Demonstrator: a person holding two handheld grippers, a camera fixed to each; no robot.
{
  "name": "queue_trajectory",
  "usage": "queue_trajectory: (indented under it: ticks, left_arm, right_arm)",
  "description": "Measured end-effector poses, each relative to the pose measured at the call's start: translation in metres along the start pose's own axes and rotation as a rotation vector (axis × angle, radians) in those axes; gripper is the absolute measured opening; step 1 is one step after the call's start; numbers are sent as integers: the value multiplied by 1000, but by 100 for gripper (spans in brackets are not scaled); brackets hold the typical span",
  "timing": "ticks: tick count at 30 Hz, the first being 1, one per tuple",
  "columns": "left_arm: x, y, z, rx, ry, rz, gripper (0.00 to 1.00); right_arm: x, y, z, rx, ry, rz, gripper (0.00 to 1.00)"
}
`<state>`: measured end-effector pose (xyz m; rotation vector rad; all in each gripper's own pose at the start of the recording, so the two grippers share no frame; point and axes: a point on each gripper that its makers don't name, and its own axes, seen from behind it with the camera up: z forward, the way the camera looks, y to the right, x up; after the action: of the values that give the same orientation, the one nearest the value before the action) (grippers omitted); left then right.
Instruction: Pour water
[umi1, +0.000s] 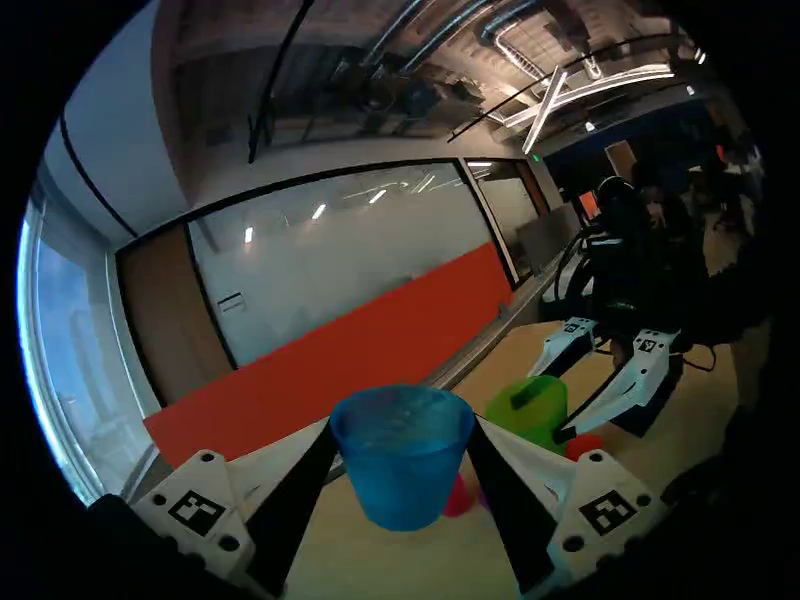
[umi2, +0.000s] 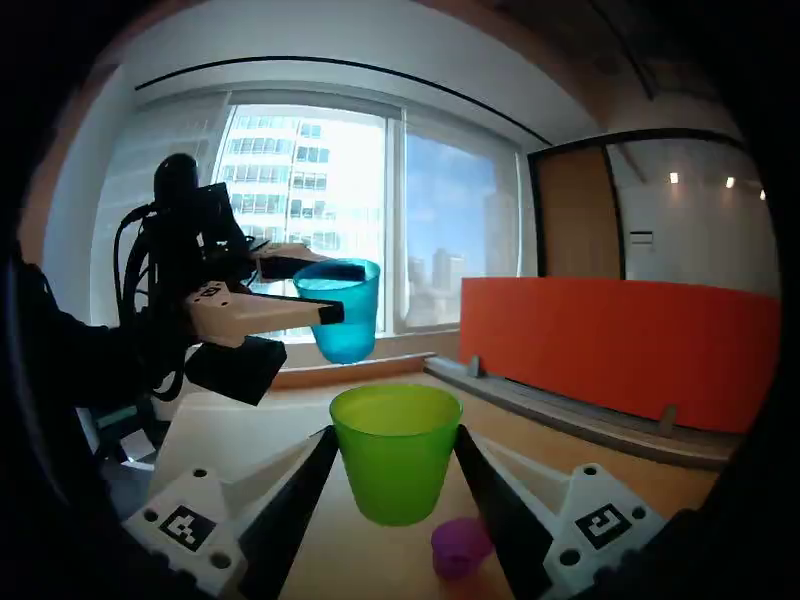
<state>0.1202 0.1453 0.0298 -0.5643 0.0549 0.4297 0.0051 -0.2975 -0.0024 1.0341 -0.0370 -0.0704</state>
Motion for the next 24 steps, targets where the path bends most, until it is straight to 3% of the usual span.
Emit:
queue_trajectory:
  ticks: [11,24]
  left_arm:
    - [23,11,2,-9,21,116,87]
    - [35,11,5,9,28,210,87]
  right_arm:
    - [-5,-5,-7,8,4,7,88]
    - [-12,-10,-9,23,3,11,88]
